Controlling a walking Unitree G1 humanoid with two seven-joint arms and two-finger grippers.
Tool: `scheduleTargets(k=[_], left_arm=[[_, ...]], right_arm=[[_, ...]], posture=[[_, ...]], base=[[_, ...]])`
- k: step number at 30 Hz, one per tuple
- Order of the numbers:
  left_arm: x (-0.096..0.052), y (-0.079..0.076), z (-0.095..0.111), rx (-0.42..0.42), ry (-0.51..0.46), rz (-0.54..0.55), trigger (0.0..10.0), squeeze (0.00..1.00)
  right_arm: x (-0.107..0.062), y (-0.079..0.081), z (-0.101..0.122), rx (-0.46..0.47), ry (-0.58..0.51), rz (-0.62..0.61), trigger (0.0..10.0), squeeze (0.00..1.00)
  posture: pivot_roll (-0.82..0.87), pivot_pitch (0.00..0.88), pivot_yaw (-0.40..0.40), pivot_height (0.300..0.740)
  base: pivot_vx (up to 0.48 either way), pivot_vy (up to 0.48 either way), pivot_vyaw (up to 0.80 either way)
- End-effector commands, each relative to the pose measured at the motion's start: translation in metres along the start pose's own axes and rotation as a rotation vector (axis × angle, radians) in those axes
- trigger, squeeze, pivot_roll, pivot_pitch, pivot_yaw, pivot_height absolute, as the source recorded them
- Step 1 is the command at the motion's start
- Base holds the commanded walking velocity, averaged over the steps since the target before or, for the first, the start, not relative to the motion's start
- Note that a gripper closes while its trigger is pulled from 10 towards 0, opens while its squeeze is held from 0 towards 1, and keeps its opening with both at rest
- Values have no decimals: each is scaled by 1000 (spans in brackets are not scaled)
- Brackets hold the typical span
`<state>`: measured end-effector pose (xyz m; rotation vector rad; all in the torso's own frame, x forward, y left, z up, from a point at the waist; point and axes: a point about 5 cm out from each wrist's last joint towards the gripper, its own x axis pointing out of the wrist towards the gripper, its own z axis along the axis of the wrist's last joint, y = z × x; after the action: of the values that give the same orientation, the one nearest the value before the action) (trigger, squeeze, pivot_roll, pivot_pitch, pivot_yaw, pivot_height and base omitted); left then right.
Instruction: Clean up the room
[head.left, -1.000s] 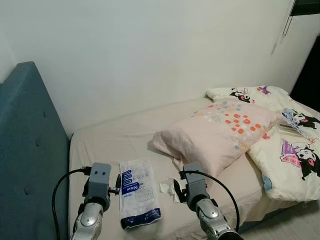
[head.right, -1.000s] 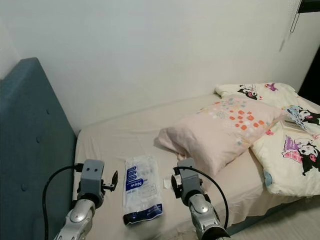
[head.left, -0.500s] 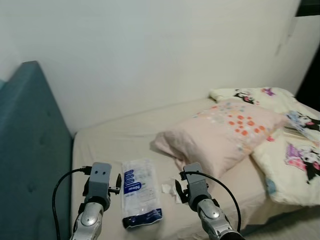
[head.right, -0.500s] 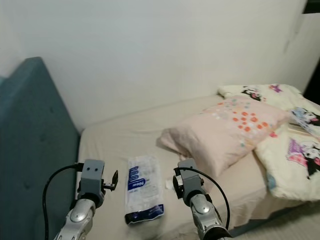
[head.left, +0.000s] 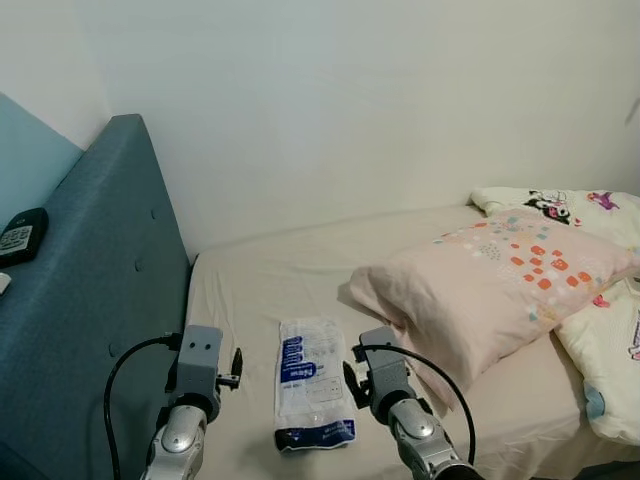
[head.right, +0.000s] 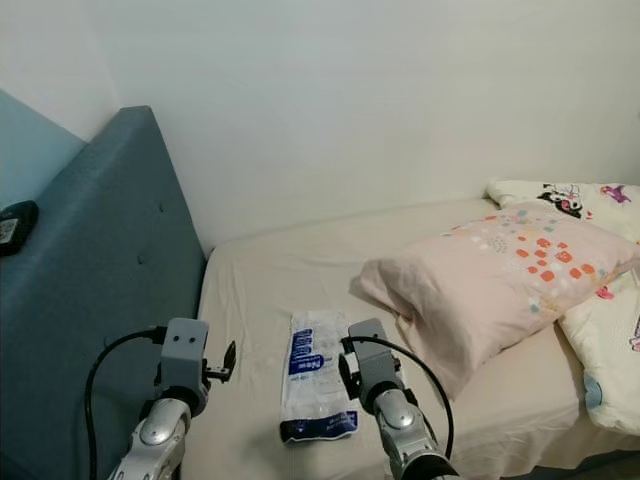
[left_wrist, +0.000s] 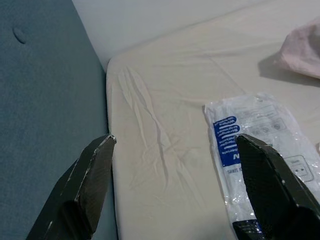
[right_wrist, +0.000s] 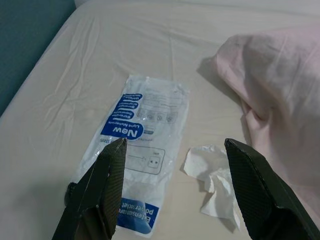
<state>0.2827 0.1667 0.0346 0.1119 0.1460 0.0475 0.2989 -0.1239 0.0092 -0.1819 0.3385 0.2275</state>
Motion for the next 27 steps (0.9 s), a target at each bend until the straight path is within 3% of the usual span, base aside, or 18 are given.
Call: scheduleTargets(k=[1, 12, 22, 27], left_arm=[[0, 4, 1, 8, -3, 12, 10000, 0], [1, 4, 2, 2, -11, 10, 10000, 0], [1, 3, 4, 4, -26, 6, 10000, 0], [1, 2, 6, 3, -34, 8, 10000, 0]], right_arm=[[0, 3, 0, -1, -4, 8, 10000, 0], [0, 3, 1, 3, -8, 5, 10000, 0], [0, 1, 1, 33, -16, -1, 10000, 0], [0, 0, 1, 35, -17, -2, 10000, 0]], posture=[[14, 19, 2, 740], [12, 10, 6, 740], [12, 6, 5, 740], [13, 10, 4, 740]], base=[[0, 0, 800], [0, 0, 800], [0, 0, 0], [0, -461, 0]])
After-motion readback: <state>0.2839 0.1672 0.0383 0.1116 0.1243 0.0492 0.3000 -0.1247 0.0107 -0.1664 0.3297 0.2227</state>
